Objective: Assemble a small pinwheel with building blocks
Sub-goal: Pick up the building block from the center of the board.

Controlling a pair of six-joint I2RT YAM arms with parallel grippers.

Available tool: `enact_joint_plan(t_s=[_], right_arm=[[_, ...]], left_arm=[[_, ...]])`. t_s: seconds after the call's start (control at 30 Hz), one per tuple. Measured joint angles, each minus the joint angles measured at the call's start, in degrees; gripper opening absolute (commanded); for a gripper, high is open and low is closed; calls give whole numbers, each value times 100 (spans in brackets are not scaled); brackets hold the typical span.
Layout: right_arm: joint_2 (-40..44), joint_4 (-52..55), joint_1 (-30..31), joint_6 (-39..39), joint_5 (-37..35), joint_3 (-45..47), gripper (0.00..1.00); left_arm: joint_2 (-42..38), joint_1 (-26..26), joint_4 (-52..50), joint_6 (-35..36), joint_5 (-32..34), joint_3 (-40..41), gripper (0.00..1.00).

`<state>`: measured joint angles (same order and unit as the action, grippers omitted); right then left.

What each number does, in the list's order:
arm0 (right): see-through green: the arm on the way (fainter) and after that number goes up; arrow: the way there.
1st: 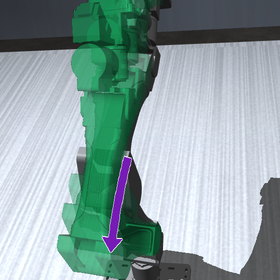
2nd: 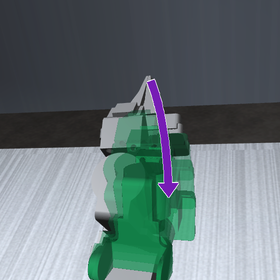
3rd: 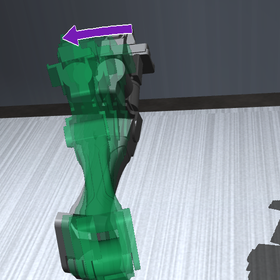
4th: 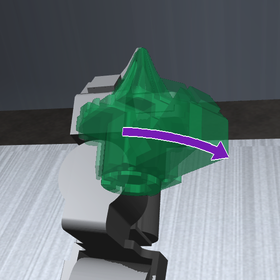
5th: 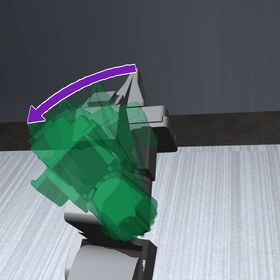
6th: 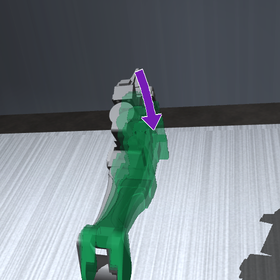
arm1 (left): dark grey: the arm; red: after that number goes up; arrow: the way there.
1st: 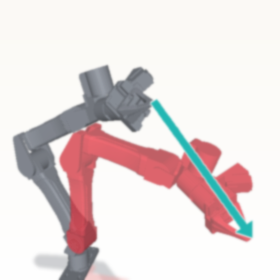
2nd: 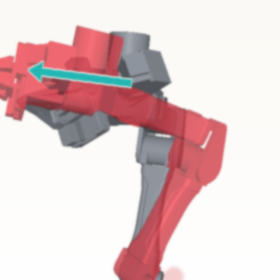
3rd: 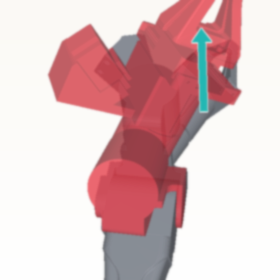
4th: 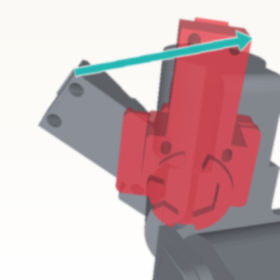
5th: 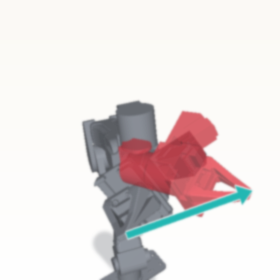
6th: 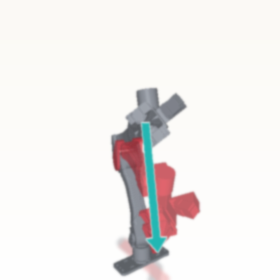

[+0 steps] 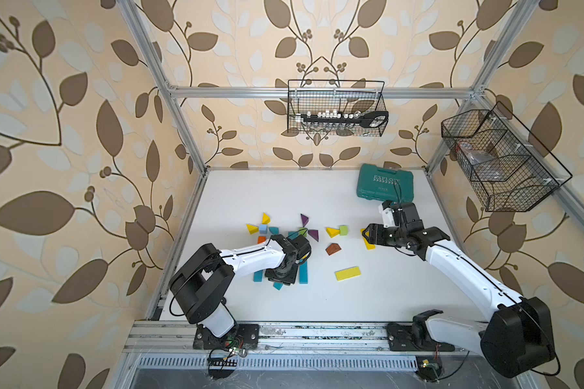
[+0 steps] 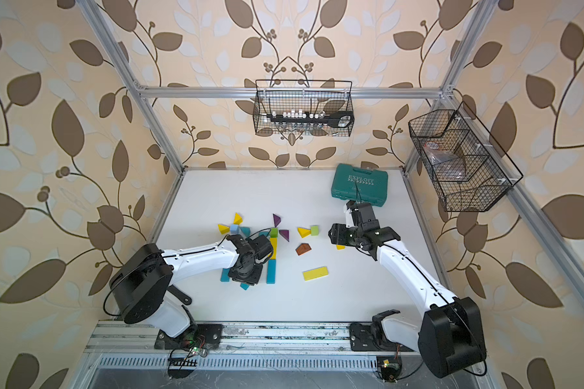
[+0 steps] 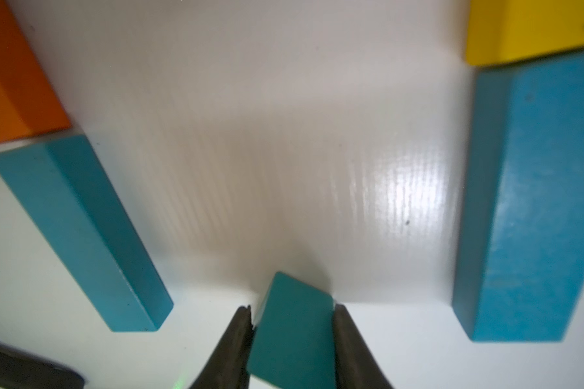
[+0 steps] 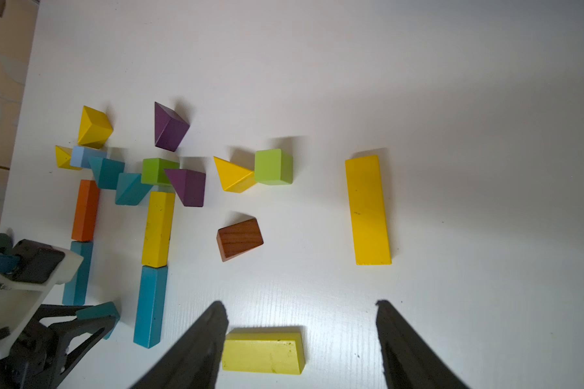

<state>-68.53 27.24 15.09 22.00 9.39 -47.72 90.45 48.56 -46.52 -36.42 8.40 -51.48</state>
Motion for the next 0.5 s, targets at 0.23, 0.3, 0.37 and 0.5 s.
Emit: enact_joint_plan(t_s=[0.23,0.3,0.37,0.5], right_arm=[[393,-809,1239,-286,295,577,71],[520,-1178,1746,-413,319,761,71],[579,-1528,2146,-531,297,920,71],[581,-2249,2868,-800,175,1158,71]], left_arm=[[-1513,-748,105,-181,-634,15,7],[-2120,-1051,308,-352,-876,4,6],[-2465,-1180,549,-584,-1143,-46,5],[-2387,-1180,1340,-1185,-1934,-170,3]])
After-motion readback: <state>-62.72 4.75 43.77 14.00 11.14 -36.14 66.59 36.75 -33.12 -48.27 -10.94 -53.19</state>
